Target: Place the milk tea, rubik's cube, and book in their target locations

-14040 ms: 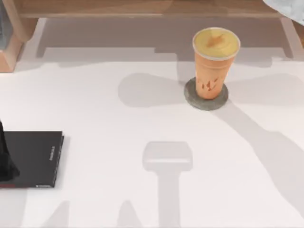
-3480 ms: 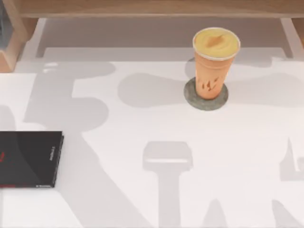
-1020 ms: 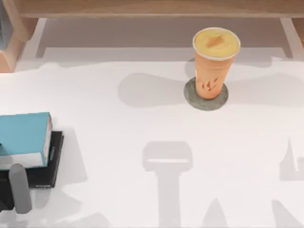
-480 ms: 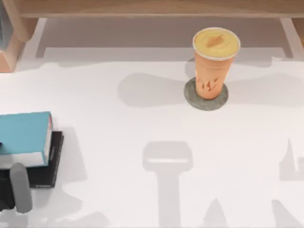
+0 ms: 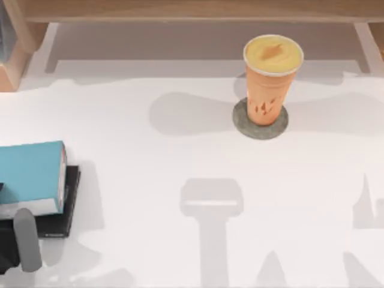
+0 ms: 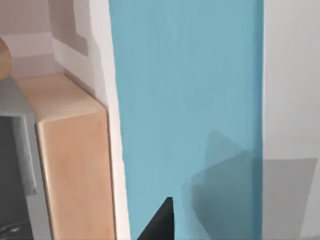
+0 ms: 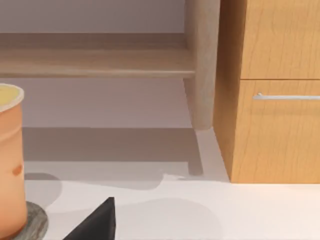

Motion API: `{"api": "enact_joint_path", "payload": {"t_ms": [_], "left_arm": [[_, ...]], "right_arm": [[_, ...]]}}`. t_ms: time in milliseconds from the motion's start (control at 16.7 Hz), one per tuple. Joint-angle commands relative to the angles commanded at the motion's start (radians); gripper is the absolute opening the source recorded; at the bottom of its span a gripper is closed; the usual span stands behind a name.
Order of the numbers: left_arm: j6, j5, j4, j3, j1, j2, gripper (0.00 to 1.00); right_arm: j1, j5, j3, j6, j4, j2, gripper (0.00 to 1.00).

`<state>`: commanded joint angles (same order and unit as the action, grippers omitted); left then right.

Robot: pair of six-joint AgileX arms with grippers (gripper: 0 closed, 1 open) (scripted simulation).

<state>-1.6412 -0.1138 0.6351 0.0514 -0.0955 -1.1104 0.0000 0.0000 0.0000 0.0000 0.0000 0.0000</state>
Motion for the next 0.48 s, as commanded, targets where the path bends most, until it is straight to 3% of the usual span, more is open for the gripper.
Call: {"api": "enact_joint_path", "payload": {"t_ms": [120,480], "left_arm": [[0.0,0.0,0.0,0.0,0.0,0.0,0.98],[0.0,0.0,0.0,0.0,0.0,0.0,1.0]], "right_arm": [[0.0,0.0,0.0,0.0,0.0,0.0,1.0],[0.0,0.0,0.0,0.0,0.0,0.0,1.0]]}}
